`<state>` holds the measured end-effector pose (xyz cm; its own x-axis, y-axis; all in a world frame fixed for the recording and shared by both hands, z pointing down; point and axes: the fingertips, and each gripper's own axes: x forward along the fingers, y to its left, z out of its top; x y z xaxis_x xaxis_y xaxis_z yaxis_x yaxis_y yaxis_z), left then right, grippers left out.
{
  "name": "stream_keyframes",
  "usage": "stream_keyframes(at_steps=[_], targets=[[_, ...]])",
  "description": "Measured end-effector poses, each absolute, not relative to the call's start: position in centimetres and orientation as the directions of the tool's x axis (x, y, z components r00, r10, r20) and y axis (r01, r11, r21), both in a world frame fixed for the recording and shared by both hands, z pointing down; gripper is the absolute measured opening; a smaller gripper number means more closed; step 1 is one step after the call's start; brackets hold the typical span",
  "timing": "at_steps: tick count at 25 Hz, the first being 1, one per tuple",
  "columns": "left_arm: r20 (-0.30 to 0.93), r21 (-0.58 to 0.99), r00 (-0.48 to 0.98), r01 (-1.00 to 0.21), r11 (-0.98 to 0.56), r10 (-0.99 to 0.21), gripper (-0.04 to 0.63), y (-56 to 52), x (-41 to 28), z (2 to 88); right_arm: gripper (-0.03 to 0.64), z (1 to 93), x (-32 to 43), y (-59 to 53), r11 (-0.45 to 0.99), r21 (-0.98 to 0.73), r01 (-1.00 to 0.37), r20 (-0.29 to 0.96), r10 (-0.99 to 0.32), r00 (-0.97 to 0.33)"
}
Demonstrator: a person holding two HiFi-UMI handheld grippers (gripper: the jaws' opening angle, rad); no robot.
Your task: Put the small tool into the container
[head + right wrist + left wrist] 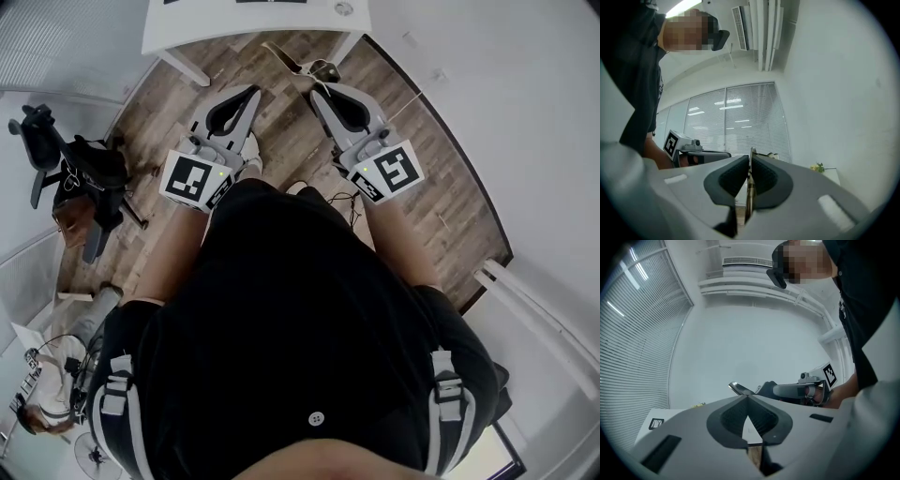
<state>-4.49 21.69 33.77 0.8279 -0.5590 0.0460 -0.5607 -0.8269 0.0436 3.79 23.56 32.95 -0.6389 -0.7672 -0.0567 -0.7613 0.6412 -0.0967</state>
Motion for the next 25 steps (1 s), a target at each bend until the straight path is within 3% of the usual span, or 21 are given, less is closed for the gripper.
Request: stream_keyframes(at_steps=[25], targets=[[0.043, 0.064, 0.894, -0.447, -0.892, -0.445, 0.006, 1.3, -9.5, 33.7, 0.028, 32.3, -2.2, 3.4, 0.537, -0.129, -0.834, -0.025, -0.842, -0.539]])
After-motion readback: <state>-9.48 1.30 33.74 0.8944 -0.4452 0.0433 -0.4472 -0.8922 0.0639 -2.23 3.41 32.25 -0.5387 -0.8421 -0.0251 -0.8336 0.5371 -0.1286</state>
